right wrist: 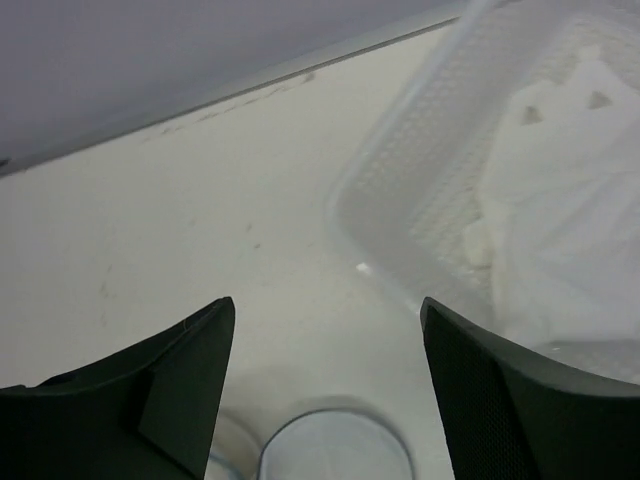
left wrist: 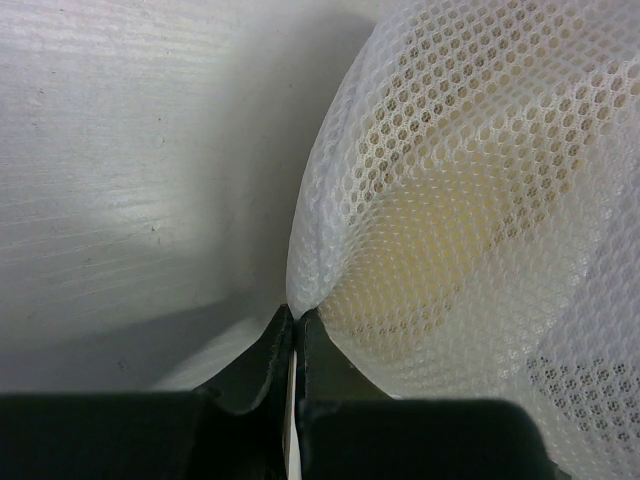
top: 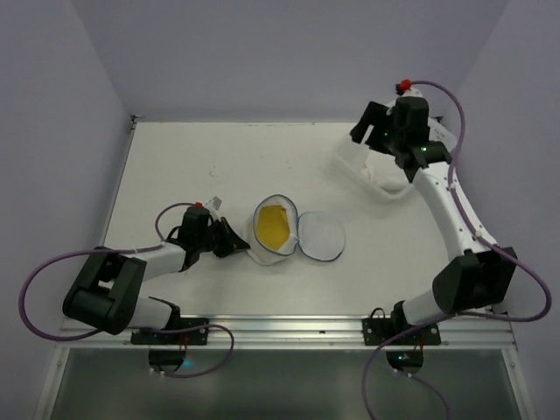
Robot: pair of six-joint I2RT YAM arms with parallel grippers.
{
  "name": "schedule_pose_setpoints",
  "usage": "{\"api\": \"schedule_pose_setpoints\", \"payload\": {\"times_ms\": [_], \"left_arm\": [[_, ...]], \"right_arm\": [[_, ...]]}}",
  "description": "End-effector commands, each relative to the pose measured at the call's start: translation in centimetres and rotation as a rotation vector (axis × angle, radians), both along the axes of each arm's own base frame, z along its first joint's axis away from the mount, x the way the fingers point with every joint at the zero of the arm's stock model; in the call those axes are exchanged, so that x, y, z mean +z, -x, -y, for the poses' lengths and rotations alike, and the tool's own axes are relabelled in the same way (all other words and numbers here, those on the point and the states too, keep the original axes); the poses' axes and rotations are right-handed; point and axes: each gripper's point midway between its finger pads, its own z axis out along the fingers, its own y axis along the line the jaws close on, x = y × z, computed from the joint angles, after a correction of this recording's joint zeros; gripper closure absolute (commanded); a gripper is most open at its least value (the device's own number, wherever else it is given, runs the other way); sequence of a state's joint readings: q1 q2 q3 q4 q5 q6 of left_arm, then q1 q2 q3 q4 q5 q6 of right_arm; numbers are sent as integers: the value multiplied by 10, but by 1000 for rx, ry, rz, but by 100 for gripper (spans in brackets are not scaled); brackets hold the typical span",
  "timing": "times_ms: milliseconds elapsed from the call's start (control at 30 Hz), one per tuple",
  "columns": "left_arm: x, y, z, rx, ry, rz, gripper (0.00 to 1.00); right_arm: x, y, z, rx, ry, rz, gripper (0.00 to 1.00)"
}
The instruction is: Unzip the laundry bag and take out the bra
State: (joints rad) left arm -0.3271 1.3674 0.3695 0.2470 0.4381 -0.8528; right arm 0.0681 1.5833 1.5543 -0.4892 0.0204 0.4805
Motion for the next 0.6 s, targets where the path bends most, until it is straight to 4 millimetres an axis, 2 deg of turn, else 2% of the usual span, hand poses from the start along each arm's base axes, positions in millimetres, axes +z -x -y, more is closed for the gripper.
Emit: {"api": "schedule_pose_setpoints", "payload": {"times_ms": [0,33,100,133,200,233,333,433,500,533,567], "left_arm": [[8,-8,4,-30,19,41,100],[9,-8,4,-31,20,43,100],[9,-8,5,-33,20,45,100],[9,-8,5,-32,20,46,100],[11,-9,5,-31,25,52,100],[12,-9,5,-30,27,54,100],[14,-10,5,-27,30,59,100],[16,-9,5,-32,31,65,100],[16,-9,5,-36,27,68,100],[16,-9,5,-34,25,69,100],[16,-8,5,-34,26,68,100]], "right_arm": [[3,49,-94,340,13,70,24],[-1,69,-132,445,5,72,25],[-16,98,-168,550,-34,68,27],[-23,120,-198,633,-63,55,27],[-47,137,-220,677,-56,25,28],[-57,154,-240,735,-55,5,30],[-88,175,-270,806,-70,-77,35],[-112,183,-289,849,-51,-114,42],[-118,182,-298,857,-27,-121,43],[-135,181,-301,851,-1,-155,42],[-138,178,-304,843,5,-159,41]]}}
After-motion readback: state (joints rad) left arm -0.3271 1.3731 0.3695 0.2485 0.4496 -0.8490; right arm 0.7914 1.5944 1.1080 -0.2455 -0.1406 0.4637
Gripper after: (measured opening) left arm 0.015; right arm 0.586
